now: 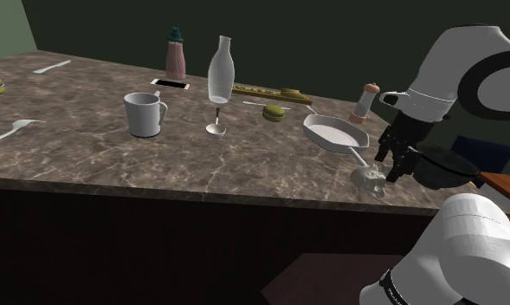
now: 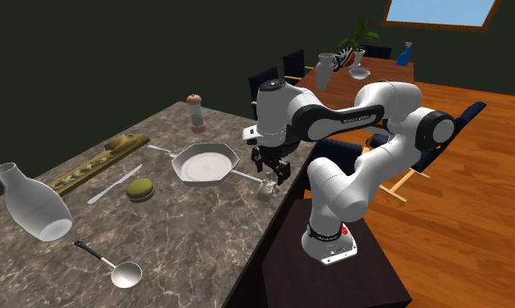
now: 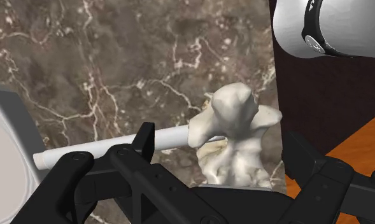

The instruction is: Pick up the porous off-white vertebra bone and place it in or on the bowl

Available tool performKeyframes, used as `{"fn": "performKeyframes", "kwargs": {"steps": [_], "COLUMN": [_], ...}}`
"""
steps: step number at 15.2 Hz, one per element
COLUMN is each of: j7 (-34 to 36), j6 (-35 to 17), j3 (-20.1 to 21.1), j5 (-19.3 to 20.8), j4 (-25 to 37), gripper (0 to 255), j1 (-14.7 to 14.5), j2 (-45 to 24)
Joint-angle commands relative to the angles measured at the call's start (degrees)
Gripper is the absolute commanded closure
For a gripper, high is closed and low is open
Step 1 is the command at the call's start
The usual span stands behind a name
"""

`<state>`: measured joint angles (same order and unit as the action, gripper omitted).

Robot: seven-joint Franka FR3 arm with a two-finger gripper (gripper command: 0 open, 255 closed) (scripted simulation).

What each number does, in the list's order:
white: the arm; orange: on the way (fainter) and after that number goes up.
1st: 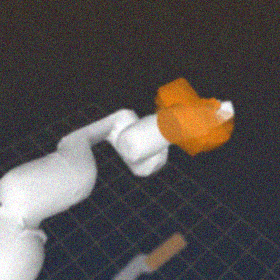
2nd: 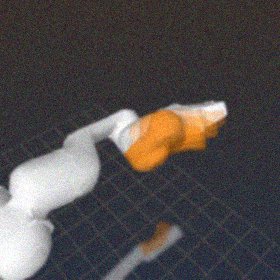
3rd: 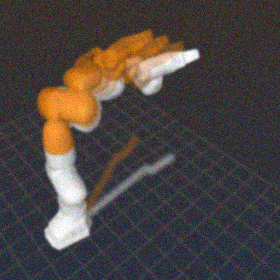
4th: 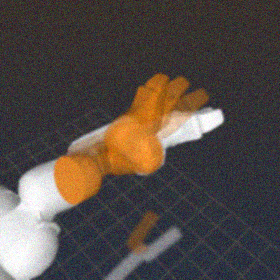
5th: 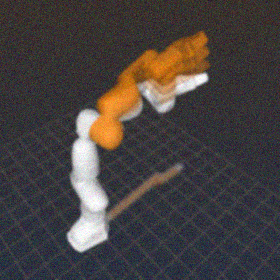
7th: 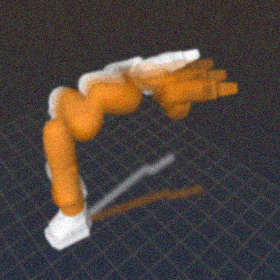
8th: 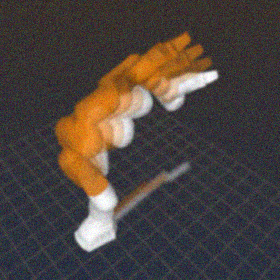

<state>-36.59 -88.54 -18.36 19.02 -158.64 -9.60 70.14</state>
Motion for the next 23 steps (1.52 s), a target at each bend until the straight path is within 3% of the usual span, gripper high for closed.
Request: {"fn": "performKeyframes", "kwargs": {"steps": [1, 2, 3, 12, 23], "j7": [0.0, 0.0, 0.0, 0.0, -0.4], "j6": [0.0, 0.0, 0.0, 0.0, 6.3], "j3": [0.0, 0.0, 0.0, 0.0, 2.4], "j5": [0.0, 0.0, 0.0, 0.0, -2.5], "j4": [0.0, 0.0, 0.0, 0.0, 9.5], "gripper": [0, 0, 255, 255, 255], "j1": [0.0, 0.0, 0.0, 0.0, -1.4], "j2": [0.0, 0.0, 0.0, 0.0, -3.1]}}
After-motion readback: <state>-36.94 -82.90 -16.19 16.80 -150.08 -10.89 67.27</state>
